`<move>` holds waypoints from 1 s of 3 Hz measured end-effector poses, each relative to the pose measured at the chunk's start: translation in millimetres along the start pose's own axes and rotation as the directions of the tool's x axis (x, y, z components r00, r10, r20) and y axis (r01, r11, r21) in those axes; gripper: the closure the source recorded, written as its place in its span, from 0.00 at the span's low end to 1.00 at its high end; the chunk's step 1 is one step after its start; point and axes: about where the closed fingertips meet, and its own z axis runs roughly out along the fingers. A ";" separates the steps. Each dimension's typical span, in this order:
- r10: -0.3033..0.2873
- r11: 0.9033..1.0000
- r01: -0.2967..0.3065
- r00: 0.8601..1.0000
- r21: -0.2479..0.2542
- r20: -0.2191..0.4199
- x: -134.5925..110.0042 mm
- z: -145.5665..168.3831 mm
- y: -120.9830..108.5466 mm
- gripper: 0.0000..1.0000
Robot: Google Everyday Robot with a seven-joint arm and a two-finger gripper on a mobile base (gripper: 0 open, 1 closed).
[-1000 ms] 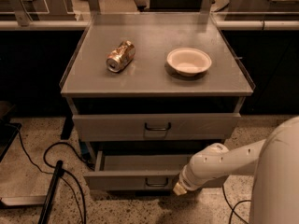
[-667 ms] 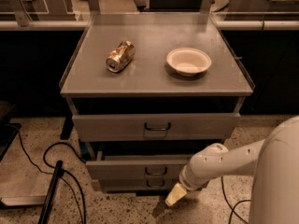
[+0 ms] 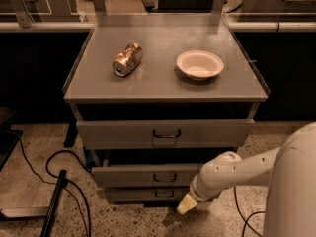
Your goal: Close middle drawer
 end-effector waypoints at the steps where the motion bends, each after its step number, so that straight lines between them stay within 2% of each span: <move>1: 0.000 1.000 0.000 1.000 0.000 0.000 0.0 0.0 0.0 0.41; 2: -0.005 1.000 0.005 1.000 -0.004 0.001 -2.1 2.3 -2.6 0.64; 3: -0.004 1.000 0.004 1.000 0.025 0.010 -16.1 3.6 -23.3 0.88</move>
Offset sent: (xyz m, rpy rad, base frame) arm 0.0109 -0.0019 -0.0017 0.0075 -0.0005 0.0108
